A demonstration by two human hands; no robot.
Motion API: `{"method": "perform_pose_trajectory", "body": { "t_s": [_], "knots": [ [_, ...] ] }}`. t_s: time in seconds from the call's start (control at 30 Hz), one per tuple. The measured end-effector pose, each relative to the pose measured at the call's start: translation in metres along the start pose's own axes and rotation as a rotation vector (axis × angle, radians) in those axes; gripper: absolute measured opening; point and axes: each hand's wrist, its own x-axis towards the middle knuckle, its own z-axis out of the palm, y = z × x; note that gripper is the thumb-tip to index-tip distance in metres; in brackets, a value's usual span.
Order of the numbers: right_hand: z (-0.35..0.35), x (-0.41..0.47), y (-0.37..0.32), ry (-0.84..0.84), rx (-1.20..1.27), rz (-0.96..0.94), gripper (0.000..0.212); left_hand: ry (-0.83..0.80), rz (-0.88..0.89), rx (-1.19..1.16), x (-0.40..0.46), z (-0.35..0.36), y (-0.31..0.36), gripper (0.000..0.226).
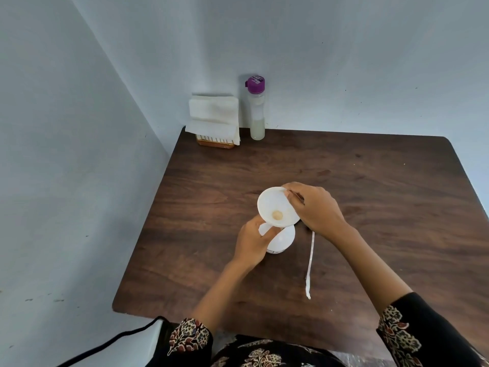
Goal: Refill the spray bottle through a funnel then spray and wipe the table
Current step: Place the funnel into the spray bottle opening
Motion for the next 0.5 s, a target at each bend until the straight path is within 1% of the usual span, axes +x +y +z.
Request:
{"method": "perform_pose_trajectory", "body": {
  "t_s": [0.17, 0.23, 0.3, 0.37, 0.4, 0.47, 0.5],
  "knots": [
    [-0.008, 0.004, 0.006, -0.142, 0.062, -0.007, 0.034, -0.028, 0.002, 0.014, 0.001, 0.001, 0.0, 0.035],
    [-0.011, 0.006, 0.007, -0.194, 0.056, -0.007, 0.041, -0.05, -0.005, 0.03, 0.002, 0.0, -0.002, 0.038],
    [-0.015, 0.007, 0.008, -0.225, 0.058, 0.016, 0.05, -0.105, -0.003, 0.076, 0.004, -0.004, -0.006, 0.045],
    [-0.021, 0.009, 0.01, -0.201, 0.084, 0.025, 0.054, -0.161, 0.018, 0.175, 0.008, -0.015, -0.009, 0.057],
    [-0.025, 0.01, 0.012, -0.169, 0.081, 0.025, 0.053, -0.182, 0.026, 0.202, 0.012, -0.024, -0.01, 0.059],
    [-0.034, 0.017, 0.018, -0.094, 0.046, 0.041, 0.048, -0.188, -0.014, 0.148, 0.02, -0.044, -0.01, 0.054],
    [-0.038, 0.022, 0.022, -0.067, 0.029, 0.053, 0.042, -0.17, -0.038, 0.105, 0.025, -0.054, -0.01, 0.051]
  ]
}}
